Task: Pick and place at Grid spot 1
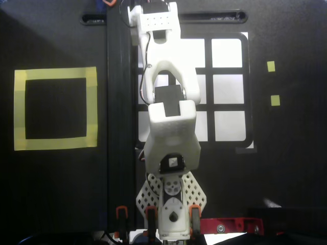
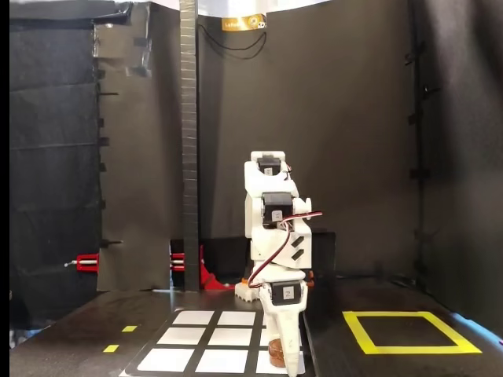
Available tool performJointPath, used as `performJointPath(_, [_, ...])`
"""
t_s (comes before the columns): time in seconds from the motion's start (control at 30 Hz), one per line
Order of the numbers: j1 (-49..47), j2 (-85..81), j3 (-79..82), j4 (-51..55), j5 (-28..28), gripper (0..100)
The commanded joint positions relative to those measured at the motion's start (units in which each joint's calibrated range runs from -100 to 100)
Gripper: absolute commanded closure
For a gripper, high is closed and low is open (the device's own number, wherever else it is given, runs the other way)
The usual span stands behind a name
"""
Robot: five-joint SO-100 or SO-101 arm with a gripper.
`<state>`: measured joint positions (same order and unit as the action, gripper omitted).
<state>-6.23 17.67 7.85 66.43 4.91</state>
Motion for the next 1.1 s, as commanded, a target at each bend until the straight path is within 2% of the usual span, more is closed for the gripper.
performJointPath(0.0, [0.24, -1.62, -0.24, 1.02, 0.29, 67])
performJointPath(0.2, [0.24, -9.34, -2.16, 8.41, 0.39, 67])
performJointPath(0.3, [1.50, -9.77, -15.36, 19.62, 0.39, 67])
performJointPath(0.4, [2.93, -10.80, -24.62, 26.51, 0.39, 67])
performJointPath(0.8, [3.43, -19.81, -24.62, 33.40, 0.34, 68])
performJointPath(0.97, [4.10, -19.81, -24.53, 33.40, 0.29, 96])
performJointPath(1.07, [4.18, -19.81, -24.44, 32.82, 0.34, 100])
